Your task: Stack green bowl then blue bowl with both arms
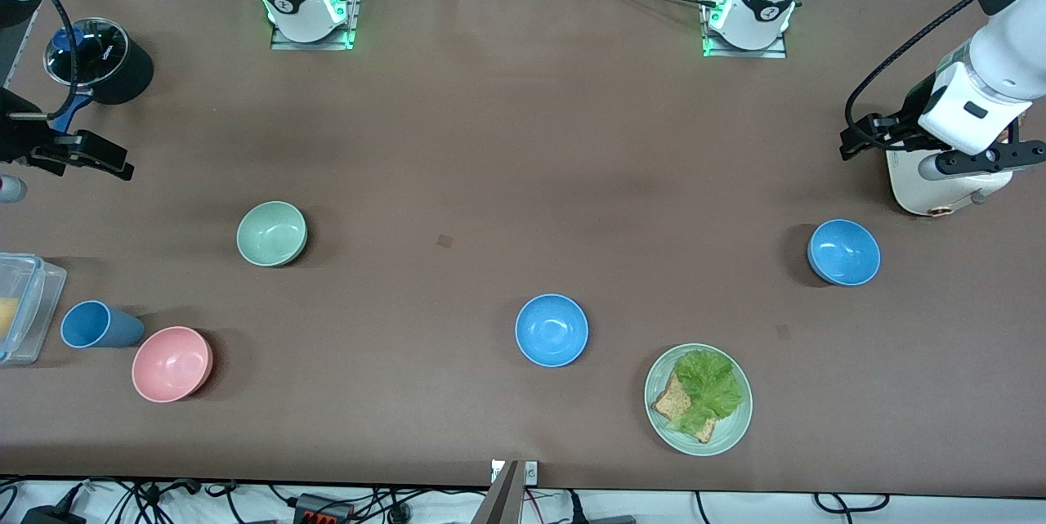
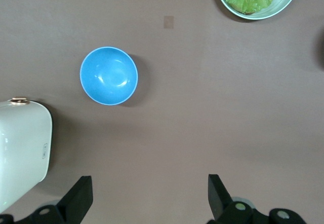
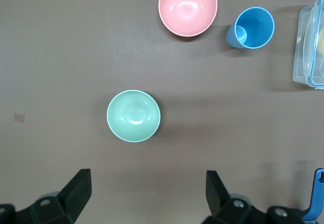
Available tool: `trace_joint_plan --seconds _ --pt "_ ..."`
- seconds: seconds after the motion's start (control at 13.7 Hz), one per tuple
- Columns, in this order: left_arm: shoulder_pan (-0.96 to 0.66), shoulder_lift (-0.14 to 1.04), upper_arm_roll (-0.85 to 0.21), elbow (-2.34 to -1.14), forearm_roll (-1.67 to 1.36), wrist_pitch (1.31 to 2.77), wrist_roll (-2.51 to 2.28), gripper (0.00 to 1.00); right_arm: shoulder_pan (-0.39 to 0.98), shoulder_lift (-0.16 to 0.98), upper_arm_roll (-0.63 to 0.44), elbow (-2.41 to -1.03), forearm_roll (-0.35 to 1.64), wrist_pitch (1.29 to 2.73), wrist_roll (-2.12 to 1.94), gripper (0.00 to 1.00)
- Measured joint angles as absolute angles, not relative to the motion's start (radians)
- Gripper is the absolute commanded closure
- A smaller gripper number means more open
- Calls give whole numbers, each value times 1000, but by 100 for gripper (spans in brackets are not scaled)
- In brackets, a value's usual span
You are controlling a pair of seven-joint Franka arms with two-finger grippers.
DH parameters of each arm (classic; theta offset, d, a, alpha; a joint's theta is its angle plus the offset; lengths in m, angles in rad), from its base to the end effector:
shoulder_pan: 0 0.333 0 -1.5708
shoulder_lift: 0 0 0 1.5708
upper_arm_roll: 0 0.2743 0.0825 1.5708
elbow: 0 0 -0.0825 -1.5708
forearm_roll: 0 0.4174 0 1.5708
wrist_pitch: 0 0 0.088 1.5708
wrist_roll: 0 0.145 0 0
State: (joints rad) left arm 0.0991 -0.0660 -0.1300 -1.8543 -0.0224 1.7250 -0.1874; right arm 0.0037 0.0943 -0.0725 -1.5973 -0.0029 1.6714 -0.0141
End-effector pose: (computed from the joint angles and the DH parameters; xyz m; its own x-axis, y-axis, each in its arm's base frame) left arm 0.5679 -0.0213 0.4520 0.9849 0.1601 -0.0652 0.1605 -0.9870 0.0012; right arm 0.6159 -0.0416 0.4833 0.9983 -0.0542 -0.0201 -0.0540 -0.9985 0.0094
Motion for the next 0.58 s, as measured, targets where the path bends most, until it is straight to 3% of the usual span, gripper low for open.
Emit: trace_joint_plan --seconds 0.58 --pt "102 -60 -125 -1852 -33 1725 -188 0 4 93 -72 -1599 -3 1670 -14 0"
